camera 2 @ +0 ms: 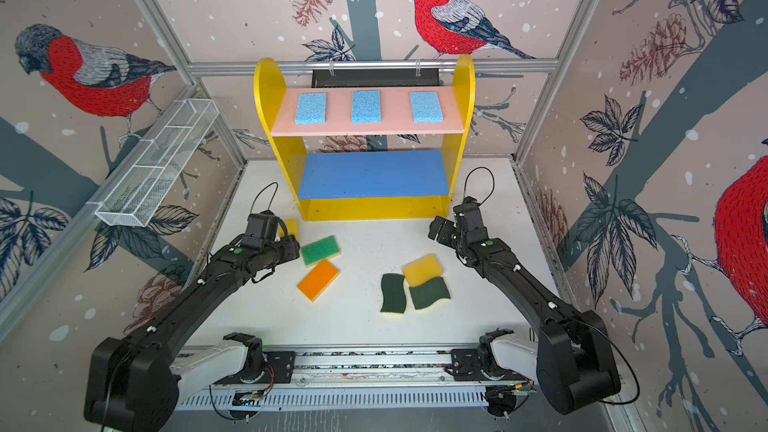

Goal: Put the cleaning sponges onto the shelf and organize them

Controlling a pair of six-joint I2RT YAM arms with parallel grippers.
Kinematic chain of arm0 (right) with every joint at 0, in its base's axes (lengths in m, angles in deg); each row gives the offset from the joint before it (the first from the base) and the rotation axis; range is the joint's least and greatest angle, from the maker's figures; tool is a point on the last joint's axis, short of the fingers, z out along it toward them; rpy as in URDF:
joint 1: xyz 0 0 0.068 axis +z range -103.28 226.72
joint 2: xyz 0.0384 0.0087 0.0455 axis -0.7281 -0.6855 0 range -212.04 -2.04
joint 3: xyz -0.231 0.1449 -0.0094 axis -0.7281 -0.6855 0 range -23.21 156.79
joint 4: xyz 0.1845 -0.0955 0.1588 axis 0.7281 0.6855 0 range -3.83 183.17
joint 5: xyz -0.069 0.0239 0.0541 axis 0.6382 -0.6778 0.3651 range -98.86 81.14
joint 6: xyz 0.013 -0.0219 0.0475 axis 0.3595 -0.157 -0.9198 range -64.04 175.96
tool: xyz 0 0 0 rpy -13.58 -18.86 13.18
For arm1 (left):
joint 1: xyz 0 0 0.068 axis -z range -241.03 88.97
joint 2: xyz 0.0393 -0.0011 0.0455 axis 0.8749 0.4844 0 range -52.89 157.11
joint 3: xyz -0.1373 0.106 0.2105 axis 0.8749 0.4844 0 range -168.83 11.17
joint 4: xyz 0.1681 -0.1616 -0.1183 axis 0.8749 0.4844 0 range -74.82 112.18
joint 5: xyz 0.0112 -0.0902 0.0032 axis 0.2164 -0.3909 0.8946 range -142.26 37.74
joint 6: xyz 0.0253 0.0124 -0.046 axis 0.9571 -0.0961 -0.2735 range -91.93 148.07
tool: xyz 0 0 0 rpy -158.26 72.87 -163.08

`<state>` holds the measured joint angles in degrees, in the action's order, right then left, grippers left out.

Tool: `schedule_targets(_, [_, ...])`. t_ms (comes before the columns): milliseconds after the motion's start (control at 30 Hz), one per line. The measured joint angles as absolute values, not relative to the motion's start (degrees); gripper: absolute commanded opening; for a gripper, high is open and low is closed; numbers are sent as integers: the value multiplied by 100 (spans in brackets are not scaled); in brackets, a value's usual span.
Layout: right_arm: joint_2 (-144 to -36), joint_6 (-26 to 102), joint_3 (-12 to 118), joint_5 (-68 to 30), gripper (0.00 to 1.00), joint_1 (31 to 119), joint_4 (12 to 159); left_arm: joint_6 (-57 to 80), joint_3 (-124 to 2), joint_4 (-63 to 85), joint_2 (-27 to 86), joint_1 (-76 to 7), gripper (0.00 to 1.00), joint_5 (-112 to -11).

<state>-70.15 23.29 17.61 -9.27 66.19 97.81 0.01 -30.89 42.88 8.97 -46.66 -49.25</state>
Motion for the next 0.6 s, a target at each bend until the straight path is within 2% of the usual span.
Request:
schedule_targets(367, [-6740,2325,1680,-929,98,6617,9833,-40,-3470,4417,375,-4157,61,-4941])
schedule_targets(600, [-6576,2325,1643,-927,98,6617,9881,-154,-3638,4406,548,-3820,61,-4912])
